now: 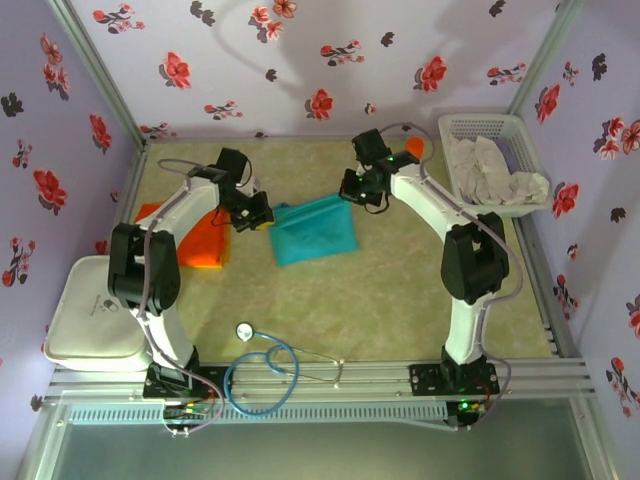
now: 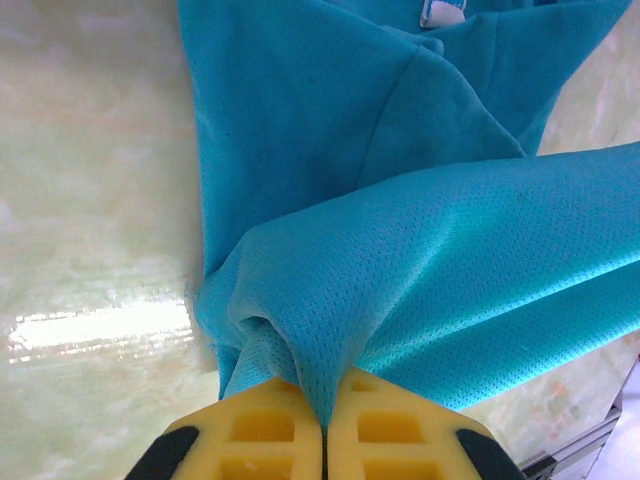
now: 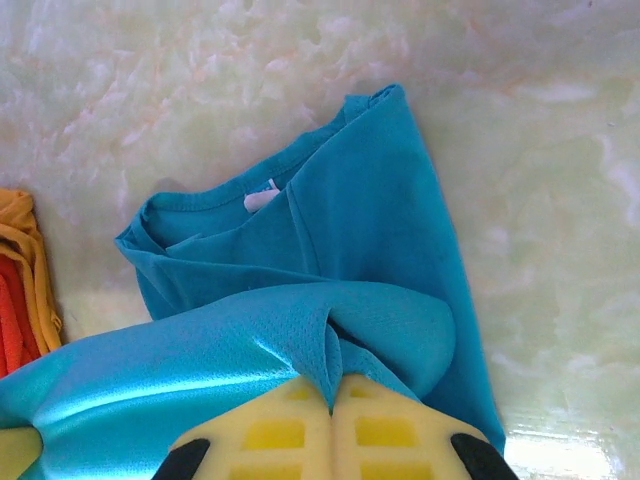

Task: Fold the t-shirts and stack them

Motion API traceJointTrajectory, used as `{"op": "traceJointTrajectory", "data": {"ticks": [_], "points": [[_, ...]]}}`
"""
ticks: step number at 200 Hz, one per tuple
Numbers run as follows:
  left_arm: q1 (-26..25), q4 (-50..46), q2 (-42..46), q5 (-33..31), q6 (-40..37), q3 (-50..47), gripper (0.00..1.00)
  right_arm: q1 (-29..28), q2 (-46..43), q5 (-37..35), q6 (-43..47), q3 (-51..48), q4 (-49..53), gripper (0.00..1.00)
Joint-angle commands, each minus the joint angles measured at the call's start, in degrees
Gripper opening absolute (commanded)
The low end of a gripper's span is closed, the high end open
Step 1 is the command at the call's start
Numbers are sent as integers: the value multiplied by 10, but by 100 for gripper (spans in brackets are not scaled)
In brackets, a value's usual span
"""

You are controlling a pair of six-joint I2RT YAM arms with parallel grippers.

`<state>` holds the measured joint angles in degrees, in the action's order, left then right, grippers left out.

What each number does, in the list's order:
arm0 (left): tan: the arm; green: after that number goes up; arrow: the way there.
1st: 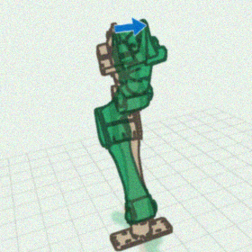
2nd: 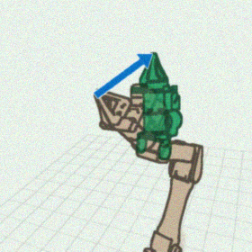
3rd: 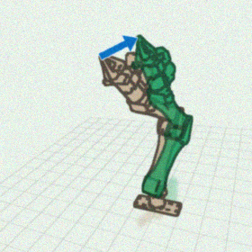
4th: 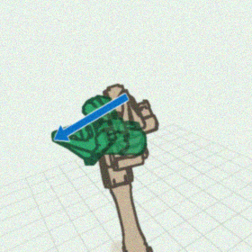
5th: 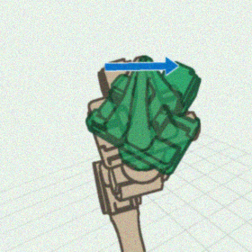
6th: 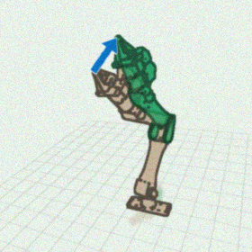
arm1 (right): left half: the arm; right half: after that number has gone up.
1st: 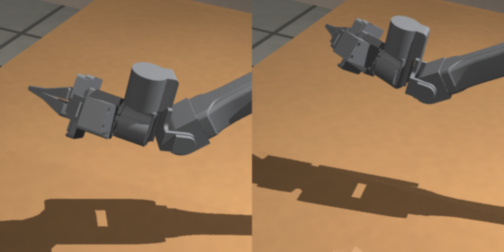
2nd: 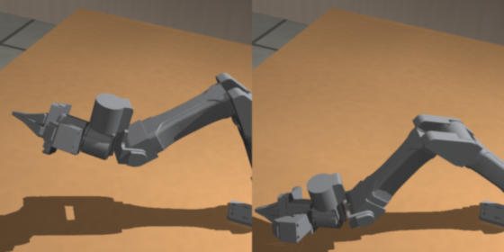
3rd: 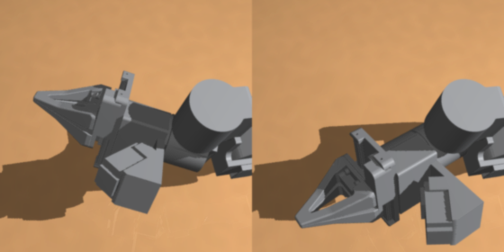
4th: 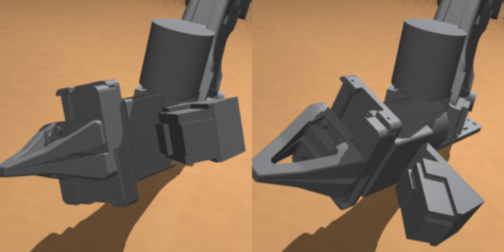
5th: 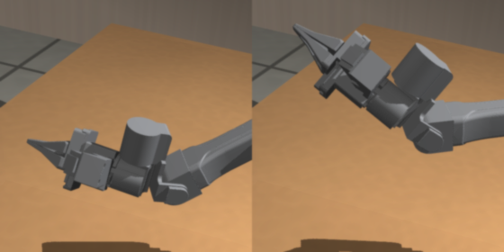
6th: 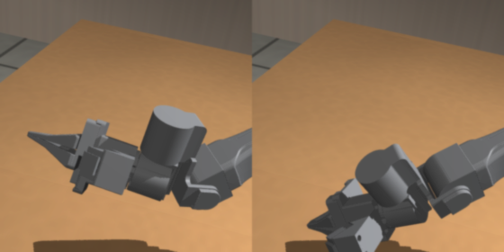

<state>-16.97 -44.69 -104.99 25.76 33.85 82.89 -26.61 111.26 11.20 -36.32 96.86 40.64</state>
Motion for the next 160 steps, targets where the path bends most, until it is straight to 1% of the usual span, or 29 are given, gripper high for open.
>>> {"op": "traceJointTrajectory", "data": {"ticks": [1, 9, 26, 32, 42, 49, 59, 61, 64, 69, 77, 84, 87, 89, 97, 114, 132, 160], "points": [[18, -26, -30, -2, -22, 32, 9, 17, 25, -9, 13, 33, -15, 0], [20, -24, -40, -2, -26, 43, 16, 19, 33, -8, 12, 39, -18, 2], [23, -14, -64, 0, -33, 69, 18, 23, 53, -4, 7, 49, -34, 5], [26, -8, -73, -1, -37, 80, 22, 26, 60, -1, 5, 54, -42, 9], [31, -2, -94, 0, -43, 102, 32, 32, 73, 0, -3, 64, -54, 17], [35, 4, -110, 3, -47, 120, 35, 37, 84, 0, -9, 74, -58, 22], [44, 4, -133, 14, -48, 149, 36, 43, 99, 6, -12, 88, -68, 38], [45, 1, -138, 16, -48, 156, 36, 44, 102, 8, -12, 92, -71, 43], [48, -4, -146, 19, -48, 166, 36, 46, 108, 11, -12, 98, -73, 54], [51, -13, -154, 24, -49, 182, 36, 48, 116, 16, -12, 110, -72, 66], [51, -23, -159, 23, -51, 200, 36, 52, 128, 26, -9, 128, -64, 78], [52, -24, -155, 21, -51, 205, 36, 54, 131, 27, -3, 141, -58, 84], [51, -21, -152, 20, -49, 205, 36, 54, 132, 26, -1, 144, -56, 90], [51, -19, -149, 20, -48, 203, 37, 55, 131, 25, 2, 145, -54, 92], [51, -12, -138, 21, -44, 194, 37, 55, 126, 24, 9, 144, -54, 95], [47, -8, -111, 14, -42, 167, 38, 55, 107, 23, 17, 128, -56, 95], [38, 12, -77, 7, -33, 127, 38, 54, 79, 40, 14, 97, -67, 95], [7, 61, -40, 8, -2, 82, 38, 51, 32, 70, -11, 29, -106, 95]]}}
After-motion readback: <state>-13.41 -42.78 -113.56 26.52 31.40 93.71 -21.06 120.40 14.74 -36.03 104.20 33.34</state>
